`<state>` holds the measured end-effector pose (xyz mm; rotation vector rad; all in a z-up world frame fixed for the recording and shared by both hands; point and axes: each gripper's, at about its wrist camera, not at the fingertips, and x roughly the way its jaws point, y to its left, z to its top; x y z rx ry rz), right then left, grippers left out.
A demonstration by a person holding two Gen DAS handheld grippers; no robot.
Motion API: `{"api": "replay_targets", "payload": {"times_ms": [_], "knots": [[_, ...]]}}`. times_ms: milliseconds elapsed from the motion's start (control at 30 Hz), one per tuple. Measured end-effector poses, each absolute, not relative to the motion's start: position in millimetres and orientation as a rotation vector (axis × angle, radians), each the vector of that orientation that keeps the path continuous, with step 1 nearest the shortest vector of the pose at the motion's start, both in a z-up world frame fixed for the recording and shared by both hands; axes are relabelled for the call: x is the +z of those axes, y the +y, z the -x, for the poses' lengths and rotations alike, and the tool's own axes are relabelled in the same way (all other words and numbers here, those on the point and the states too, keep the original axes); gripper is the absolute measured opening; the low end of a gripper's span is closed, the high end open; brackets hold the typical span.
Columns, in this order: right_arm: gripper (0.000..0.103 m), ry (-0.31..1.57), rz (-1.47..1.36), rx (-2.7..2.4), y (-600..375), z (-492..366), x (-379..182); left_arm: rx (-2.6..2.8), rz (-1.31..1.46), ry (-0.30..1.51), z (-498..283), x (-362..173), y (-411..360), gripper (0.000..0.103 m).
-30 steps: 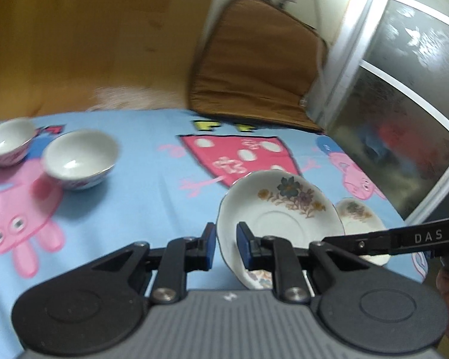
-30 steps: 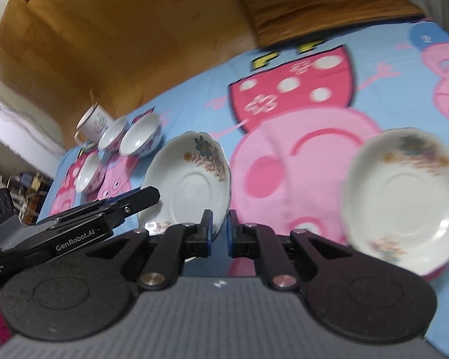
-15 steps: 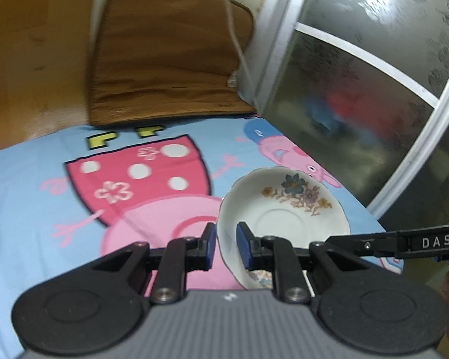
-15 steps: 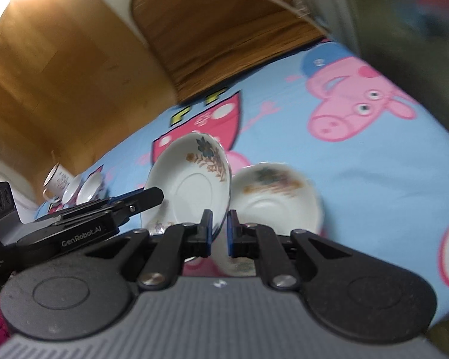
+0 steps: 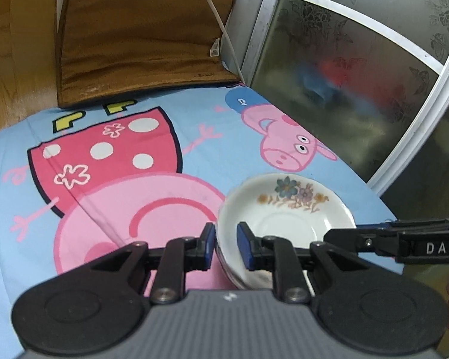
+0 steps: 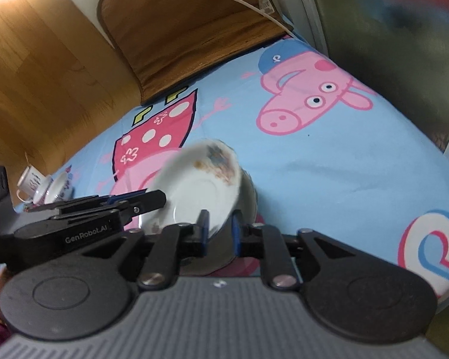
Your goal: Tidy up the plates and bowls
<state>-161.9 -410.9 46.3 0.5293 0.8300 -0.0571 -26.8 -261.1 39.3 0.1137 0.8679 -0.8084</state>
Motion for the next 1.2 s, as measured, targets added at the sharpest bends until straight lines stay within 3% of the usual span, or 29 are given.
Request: {"api": "replay_targets", "payload": {"times_ms": [67, 333, 633, 1000, 1133, 1200], "knots": [[0.037, 0.819, -0.51, -0.066, -411.2, 161.3, 46.5, -0.815, -0.111, 0.861, 27.1, 41.3, -260.7, 0.017], [0.043, 0.705, -0.399, -0.153, -409.7, 171.6, 67.0, -0.806, -0.111, 0.808, 33.0, 50.7, -247.9, 0.02], [0.043, 0.668, -0.321, -0.077, -373.2, 165.7, 84.7, -0.707, -0.148, 0.721, 41.0, 57.7, -216.3, 0.046], [0.043, 0.714, -0.28, 0.042, -307.5, 140.6, 84.3, -0.5, -0.143, 0.655, 39.7, 57.2, -145.1, 0.064], [0.049, 0.736, -0.238, 0.093, -281.8, 128.8, 87.2, -0.455, -0.114, 0.629, 40.9, 58.5, -116.1, 0.095], [0.054, 0.749, -0.23, 0.106, -273.5, 124.6, 89.7, -0.435, -0.108, 0.603, 44.1, 60.9, -105.3, 0.103]]}}
